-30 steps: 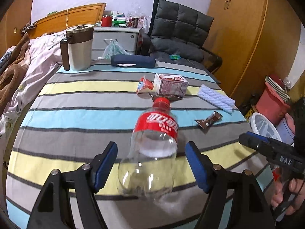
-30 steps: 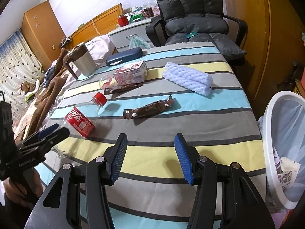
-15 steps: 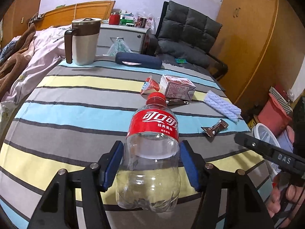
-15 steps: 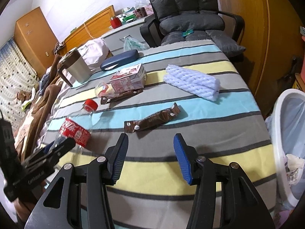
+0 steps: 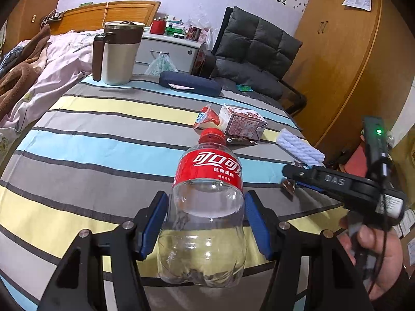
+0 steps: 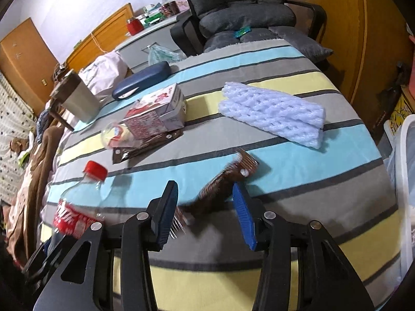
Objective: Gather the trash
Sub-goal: 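Grasp the brown snack wrapper with the right gripper, then carry both items over the white bin and open both grippers to drop them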
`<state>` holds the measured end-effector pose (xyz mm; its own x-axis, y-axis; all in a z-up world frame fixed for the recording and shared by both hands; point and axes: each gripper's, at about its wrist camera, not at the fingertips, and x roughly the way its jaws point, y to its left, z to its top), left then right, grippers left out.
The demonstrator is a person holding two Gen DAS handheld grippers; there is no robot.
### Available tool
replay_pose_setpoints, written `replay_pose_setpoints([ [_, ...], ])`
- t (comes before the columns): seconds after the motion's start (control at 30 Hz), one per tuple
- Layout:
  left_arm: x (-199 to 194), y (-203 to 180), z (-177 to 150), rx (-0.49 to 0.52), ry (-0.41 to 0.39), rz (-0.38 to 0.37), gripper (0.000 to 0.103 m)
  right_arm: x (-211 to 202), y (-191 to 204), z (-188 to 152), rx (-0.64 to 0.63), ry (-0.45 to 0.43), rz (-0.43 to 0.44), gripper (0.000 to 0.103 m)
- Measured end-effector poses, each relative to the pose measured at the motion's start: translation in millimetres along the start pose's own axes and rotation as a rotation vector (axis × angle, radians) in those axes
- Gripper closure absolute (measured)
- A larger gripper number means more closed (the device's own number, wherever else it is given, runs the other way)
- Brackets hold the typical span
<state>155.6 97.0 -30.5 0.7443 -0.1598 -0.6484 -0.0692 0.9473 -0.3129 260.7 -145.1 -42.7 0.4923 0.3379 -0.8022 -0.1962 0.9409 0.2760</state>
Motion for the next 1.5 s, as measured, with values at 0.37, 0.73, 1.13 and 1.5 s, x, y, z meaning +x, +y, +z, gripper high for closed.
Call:
replay_pose_setpoints([
  [0.37, -1.4, -2.8, -2.6, 0.01, 0.009, -0.018, 0.039, -19.3, -7.8, -14.5, -0.047, 0.015, 0.025, 0.086],
  [0.73, -20.2, -30.1, -26.1, 0.09, 0.051, -0.028, 0.039, -54.4, -13.8, -44.1, -0.072, 0.007, 0.078, 0.086],
  [1.13, -22.5, -49.7, -31.0, 0.144, 0.136, -0.009, 0.03, -69.5, -25.4, -57.8, -0.05, -0.002, 0.108, 0.086],
  [1.5, -19.6, -52.4, -27.6, 0.148, 0.14, -0.012, 0.039, -86.3, -38.9, -66.2, -0.025, -0.044, 0.124, 0.086],
])
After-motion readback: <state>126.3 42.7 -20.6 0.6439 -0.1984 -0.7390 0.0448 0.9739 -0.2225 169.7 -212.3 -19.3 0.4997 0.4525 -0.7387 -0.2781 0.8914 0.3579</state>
